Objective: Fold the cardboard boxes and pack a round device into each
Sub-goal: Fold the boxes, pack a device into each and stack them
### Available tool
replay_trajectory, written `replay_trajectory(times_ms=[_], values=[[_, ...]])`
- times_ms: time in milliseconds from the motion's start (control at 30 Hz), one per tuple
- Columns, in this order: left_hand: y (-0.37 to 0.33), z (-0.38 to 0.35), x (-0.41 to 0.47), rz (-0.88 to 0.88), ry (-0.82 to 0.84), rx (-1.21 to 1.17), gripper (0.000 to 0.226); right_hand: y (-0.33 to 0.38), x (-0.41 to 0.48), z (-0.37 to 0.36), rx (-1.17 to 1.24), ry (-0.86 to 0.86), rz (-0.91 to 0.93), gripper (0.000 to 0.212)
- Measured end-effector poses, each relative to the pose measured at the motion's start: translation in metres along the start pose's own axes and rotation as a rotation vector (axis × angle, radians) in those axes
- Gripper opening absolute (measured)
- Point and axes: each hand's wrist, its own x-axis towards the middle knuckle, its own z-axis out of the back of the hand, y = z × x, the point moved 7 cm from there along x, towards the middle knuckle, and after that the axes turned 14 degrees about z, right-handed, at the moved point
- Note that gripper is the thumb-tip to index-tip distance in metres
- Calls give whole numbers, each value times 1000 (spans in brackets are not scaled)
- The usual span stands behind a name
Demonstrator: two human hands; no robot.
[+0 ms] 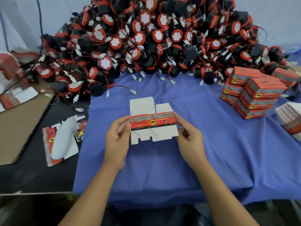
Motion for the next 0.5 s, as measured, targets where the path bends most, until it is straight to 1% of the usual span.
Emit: replay_trajectory(times_ms=[67,133,233,433,500], values=[[-4,-1,-2,-8,7,-21,20,-2,-1,1,-20,-9,-3,49],[-7,-2,-3,-26,16,-5,24,-4,-1,2,-51,-19,-6,48],[-8,-5,-4,-49,35,62,36,-6,-2,1,-104,-3,12,50],[-3,-12,-6,-50,94,216,58,-3,0,-4,-193,79,61,64],[-3,-14,-7,-75,93,322,60,-3,0,-5,-180,87,65,60]])
